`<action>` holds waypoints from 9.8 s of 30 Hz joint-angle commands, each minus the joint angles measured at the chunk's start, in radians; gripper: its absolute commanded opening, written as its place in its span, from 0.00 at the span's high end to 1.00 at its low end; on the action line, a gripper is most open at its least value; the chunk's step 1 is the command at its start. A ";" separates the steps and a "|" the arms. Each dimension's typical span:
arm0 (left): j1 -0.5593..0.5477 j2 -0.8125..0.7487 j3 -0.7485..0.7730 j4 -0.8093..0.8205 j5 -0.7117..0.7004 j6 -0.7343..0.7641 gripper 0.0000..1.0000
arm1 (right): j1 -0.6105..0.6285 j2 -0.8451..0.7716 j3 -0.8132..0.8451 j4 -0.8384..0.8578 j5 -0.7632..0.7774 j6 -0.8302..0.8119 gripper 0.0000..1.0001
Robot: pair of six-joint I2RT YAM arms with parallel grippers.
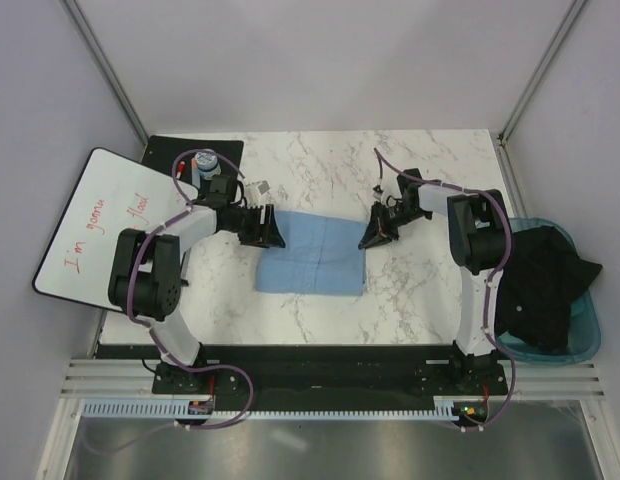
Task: Fold and stack the long sleeve shirts
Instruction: Fold the shirt
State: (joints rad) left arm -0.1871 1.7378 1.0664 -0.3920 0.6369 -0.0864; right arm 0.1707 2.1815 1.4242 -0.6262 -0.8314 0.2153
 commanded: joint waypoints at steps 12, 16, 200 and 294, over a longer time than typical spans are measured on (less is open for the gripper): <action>0.063 0.027 0.169 0.076 0.151 -0.012 0.35 | -0.077 -0.078 0.199 0.030 0.015 -0.034 0.27; 0.046 -0.116 0.081 0.091 0.280 -0.079 0.31 | -0.085 -0.250 0.164 -0.001 -0.053 -0.099 0.03; -0.699 0.382 0.459 -0.353 -0.806 0.320 0.83 | -0.053 -0.407 -0.175 -0.394 -0.017 -0.574 0.57; -0.012 -0.087 0.127 -0.119 -0.209 0.085 0.50 | 0.332 -0.398 0.002 -0.199 0.267 -0.335 0.61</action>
State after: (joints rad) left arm -0.1921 1.7496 1.2018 -0.5201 0.3958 -0.0242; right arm 0.3820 1.9297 1.6474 -0.8032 -0.3382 -0.1253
